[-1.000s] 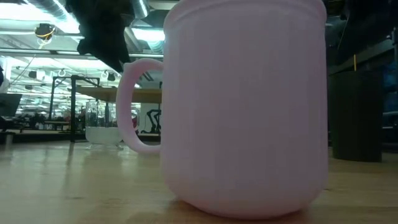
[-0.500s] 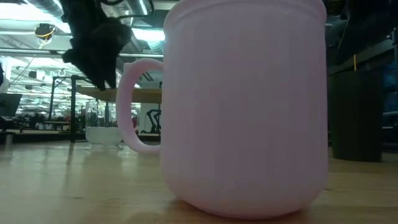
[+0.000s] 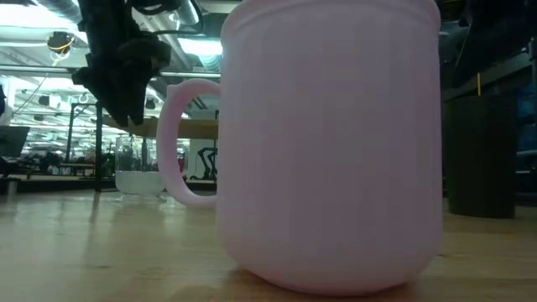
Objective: Stack small to large cups/mugs on shelf
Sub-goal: Put the top transparent mug on the shelf
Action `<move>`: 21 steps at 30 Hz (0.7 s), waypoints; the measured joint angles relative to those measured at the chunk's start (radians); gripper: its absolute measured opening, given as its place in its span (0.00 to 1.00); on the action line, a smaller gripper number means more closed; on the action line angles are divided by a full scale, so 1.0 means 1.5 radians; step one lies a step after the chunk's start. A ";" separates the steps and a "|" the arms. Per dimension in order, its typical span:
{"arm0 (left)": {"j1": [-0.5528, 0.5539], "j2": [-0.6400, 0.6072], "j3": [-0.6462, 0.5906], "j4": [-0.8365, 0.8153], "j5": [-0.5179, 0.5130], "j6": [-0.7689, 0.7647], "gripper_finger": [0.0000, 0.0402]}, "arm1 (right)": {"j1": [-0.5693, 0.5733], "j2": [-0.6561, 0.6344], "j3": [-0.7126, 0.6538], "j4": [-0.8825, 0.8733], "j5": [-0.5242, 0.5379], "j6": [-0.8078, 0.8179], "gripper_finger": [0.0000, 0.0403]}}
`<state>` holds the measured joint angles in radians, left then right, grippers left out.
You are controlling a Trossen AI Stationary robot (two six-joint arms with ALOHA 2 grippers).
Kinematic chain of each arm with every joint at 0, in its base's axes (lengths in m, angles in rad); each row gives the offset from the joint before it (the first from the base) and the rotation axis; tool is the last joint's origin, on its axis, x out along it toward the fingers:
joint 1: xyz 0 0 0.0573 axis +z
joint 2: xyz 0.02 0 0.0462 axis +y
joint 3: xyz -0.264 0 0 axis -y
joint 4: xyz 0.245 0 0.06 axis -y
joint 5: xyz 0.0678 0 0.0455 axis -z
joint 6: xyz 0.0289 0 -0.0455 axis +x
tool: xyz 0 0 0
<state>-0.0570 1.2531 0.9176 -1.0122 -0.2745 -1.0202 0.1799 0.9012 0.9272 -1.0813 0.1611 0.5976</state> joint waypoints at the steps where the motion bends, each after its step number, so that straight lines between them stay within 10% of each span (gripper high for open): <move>1: 0.000 0.004 0.000 0.000 -0.001 -0.003 0.46 | 0.000 0.000 0.000 0.000 0.004 0.000 0.66; 21: 0.000 0.124 -0.023 0.046 -0.002 0.004 0.46 | 0.000 0.000 0.000 0.000 0.020 0.000 0.66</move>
<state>-0.0570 1.4397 0.8837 -0.9436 -0.2767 -1.0149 0.1799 0.9009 0.9272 -1.0809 0.1905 0.5972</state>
